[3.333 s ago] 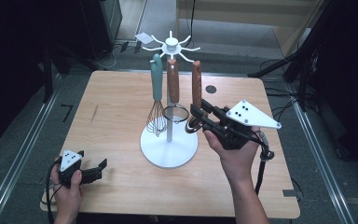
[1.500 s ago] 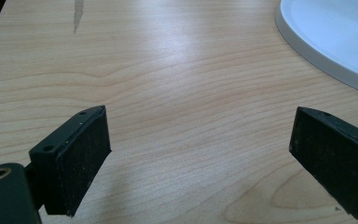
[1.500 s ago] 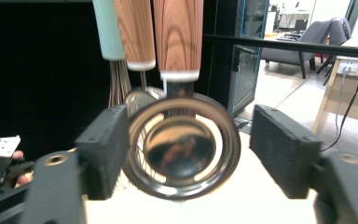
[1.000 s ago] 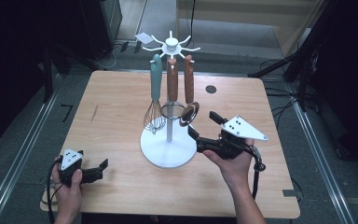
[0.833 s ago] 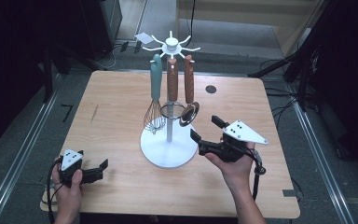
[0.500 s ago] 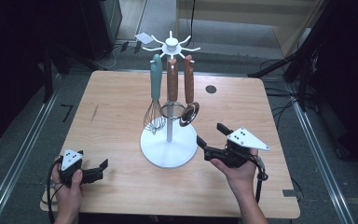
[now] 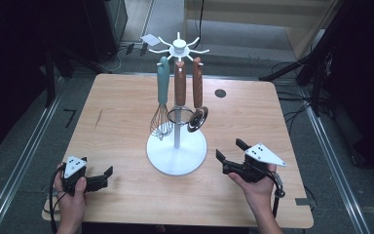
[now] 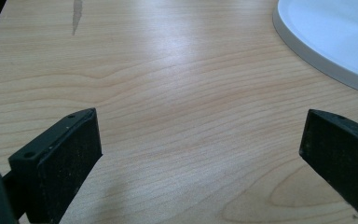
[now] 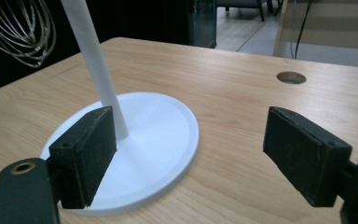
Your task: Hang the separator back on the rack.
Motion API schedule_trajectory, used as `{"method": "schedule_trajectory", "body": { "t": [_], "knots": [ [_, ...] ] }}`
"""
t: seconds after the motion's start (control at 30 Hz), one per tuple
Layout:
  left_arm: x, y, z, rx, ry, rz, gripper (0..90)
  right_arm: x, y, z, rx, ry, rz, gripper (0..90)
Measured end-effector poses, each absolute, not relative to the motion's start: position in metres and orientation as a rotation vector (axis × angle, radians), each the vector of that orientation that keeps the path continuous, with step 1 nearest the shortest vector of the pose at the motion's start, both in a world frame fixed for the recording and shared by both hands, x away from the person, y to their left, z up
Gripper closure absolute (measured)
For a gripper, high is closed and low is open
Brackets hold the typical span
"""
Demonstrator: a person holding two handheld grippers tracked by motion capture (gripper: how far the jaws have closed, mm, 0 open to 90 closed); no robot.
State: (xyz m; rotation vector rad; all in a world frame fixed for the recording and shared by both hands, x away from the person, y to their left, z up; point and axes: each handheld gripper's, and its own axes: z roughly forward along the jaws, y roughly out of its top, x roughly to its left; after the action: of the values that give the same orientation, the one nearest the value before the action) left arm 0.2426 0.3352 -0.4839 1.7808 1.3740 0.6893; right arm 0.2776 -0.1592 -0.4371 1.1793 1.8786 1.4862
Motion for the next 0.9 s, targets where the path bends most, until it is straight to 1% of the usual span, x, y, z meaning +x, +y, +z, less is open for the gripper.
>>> {"method": "schedule_trajectory", "body": {
  "t": [0.23,0.9],
  "knots": [
    [0.243,0.335,-0.484,1.787,1.37,0.686,0.0,0.273,-0.176,-0.453,1.231,1.861,1.433,19.4],
    [0.242,0.337,-0.484,1.782,1.365,0.681,0.0,0.27,-0.218,-0.488,1.323,1.838,1.306,18.3]
  ]
}}
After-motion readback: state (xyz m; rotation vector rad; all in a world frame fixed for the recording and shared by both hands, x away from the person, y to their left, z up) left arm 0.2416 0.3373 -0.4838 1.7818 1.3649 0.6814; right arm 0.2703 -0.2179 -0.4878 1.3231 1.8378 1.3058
